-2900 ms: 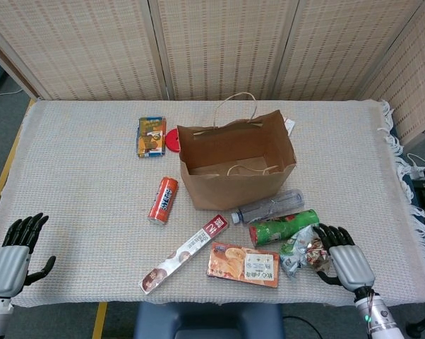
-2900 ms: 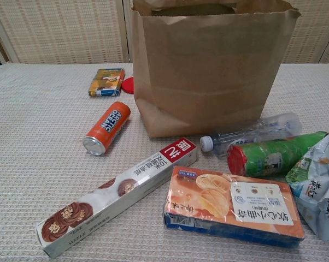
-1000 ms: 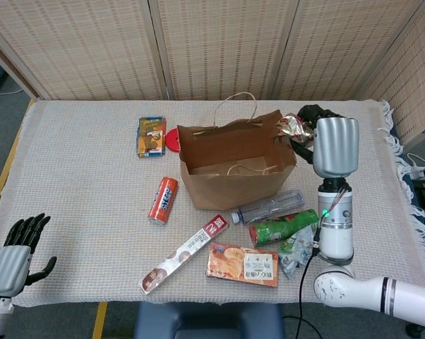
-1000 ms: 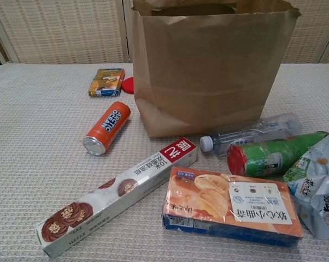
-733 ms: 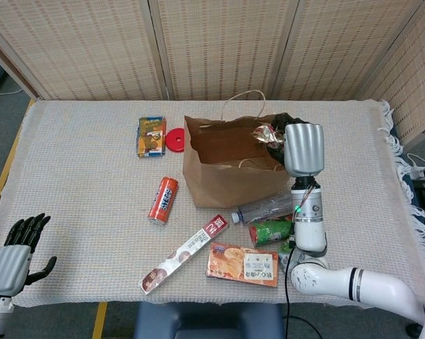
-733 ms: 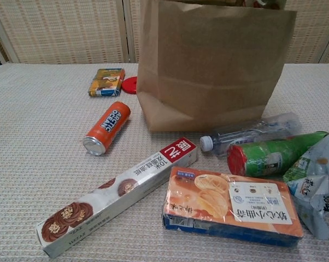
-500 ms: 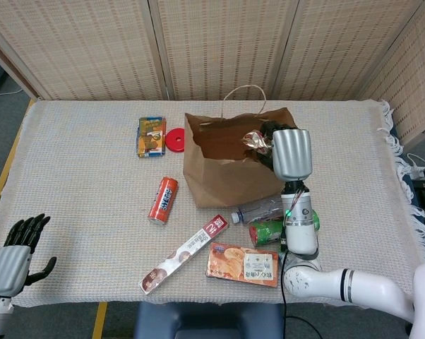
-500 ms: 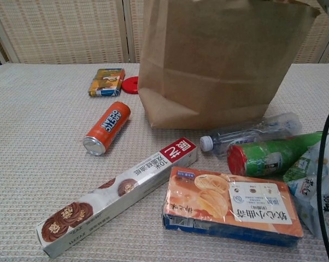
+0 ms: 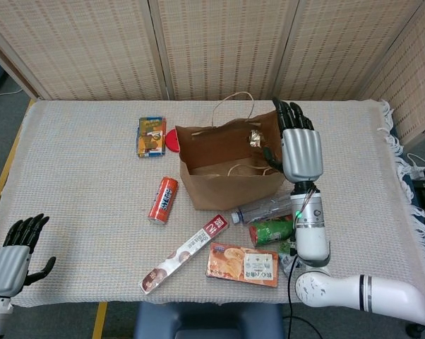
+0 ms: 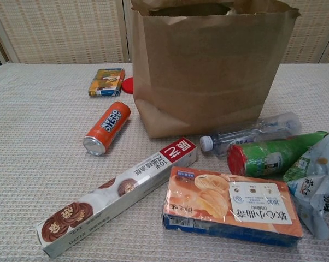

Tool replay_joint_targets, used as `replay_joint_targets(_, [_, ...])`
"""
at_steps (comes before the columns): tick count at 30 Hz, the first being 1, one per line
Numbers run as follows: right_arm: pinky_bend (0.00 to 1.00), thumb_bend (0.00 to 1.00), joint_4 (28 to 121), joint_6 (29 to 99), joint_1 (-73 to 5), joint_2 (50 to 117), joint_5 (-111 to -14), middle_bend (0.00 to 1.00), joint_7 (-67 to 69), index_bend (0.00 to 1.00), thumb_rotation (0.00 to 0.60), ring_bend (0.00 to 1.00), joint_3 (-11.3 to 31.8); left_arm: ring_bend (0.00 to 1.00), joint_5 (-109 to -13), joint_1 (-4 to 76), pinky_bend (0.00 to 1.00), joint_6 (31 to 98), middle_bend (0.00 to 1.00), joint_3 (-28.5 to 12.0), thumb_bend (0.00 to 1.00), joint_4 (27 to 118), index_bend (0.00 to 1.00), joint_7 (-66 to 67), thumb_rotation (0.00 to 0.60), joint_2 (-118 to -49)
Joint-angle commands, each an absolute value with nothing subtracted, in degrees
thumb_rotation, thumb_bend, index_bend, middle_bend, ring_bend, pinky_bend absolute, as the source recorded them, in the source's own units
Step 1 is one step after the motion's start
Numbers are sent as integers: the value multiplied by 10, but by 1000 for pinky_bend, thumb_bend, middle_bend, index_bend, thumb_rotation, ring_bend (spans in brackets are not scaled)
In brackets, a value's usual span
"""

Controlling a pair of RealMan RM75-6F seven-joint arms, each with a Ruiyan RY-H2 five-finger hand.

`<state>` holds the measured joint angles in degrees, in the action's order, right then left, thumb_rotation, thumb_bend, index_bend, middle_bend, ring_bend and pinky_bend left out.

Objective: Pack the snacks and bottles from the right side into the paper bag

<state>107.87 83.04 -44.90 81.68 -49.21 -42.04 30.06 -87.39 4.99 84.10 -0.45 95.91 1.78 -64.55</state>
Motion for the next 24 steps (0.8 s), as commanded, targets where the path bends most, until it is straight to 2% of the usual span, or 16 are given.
replay_joint_targets(1, [246, 189, 1121, 829, -418, 774, -519, 106, -383, 0, 600, 42, 295, 0, -872, 50, 20, 840, 0, -5, 338, 960, 0, 19, 600, -646])
replay_joint_targets(4, [245, 189, 1172, 817, -382, 722, -544, 106, -344, 0, 600, 42, 277, 0, -871, 50, 20, 841, 0, -6, 338, 960, 0, 22, 600, -647])
replay_joint_targets(9, [237, 183, 1210, 801, -349, 674, -577, 106, -309, 0, 600, 42, 254, 0, -870, 50, 20, 841, 0, -6, 339, 959, 0, 25, 600, -647])
replay_joint_targets(10, [237, 172, 1231, 790, -327, 645, -606, 106, -287, 0, 600, 42, 232, 0, -869, 50, 20, 841, 0, -7, 338, 959, 0, 26, 600, -648])
replay_joint_targets(12, [236, 150, 1265, 764, -268, 572, -711, 106, -242, 0, 600, 42, 156, 0, -870, 50, 20, 841, 0, -6, 338, 959, 0, 34, 600, -650])
replay_joint_targets(15, [237, 141, 1246, 740, -219, 506, -844, 106, -143, 0, 600, 42, 83, 0, -869, 50, 20, 841, 0, -7, 340, 959, 0, 44, 600, -653])
replay_joint_targets(19, [237, 140, 1205, 737, -189, 480, -954, 106, -71, 0, 600, 43, 22, 0, -864, 51, 20, 839, 0, -8, 339, 960, 0, 51, 600, -656])
replay_joint_targets(22, [240, 140, 1172, 738, -174, 486, -1004, 106, -47, 10, 600, 53, -10, 0, -862, 52, 21, 838, 0, -9, 339, 960, 0, 54, 600, -657])
replay_joint_targets(24, [256, 140, 1155, 728, -170, 493, -1020, 113, -42, 50, 600, 74, -27, 0, -862, 52, 20, 838, 0, -9, 338, 960, 0, 55, 600, -657])
